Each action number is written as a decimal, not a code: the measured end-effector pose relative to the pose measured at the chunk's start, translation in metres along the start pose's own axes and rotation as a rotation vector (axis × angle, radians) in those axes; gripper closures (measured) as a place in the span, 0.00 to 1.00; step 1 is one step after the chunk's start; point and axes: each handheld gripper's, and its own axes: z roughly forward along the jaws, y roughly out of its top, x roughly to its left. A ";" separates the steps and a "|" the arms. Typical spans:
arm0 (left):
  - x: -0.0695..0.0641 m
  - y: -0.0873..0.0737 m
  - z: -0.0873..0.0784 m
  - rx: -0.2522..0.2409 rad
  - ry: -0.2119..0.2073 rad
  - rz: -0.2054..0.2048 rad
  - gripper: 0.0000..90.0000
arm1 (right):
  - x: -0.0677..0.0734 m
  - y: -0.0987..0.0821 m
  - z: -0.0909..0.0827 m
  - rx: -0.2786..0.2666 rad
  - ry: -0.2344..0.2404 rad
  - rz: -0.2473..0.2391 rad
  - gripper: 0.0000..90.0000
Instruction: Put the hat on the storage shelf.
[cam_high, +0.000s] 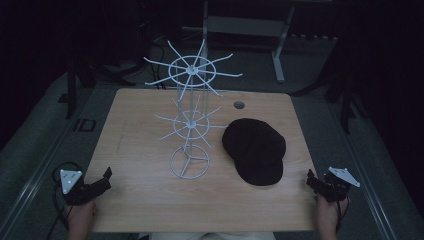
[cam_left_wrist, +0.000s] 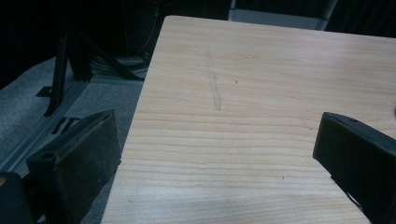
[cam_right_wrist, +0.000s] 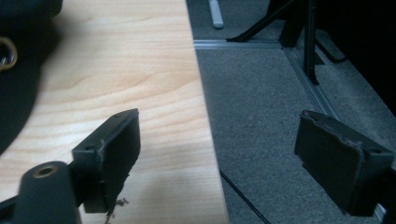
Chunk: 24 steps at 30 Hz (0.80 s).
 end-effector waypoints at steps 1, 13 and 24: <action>0.000 0.000 0.000 0.000 0.000 0.000 0.02 | -0.001 0.000 0.000 -0.002 0.003 0.009 0.15; 0.000 0.000 0.000 0.005 0.003 0.002 0.02 | -0.003 0.023 -0.009 0.069 0.102 -0.007 0.12; 0.000 0.000 0.000 0.008 0.004 0.002 0.02 | 0.013 0.054 -0.018 0.062 0.169 -0.035 0.15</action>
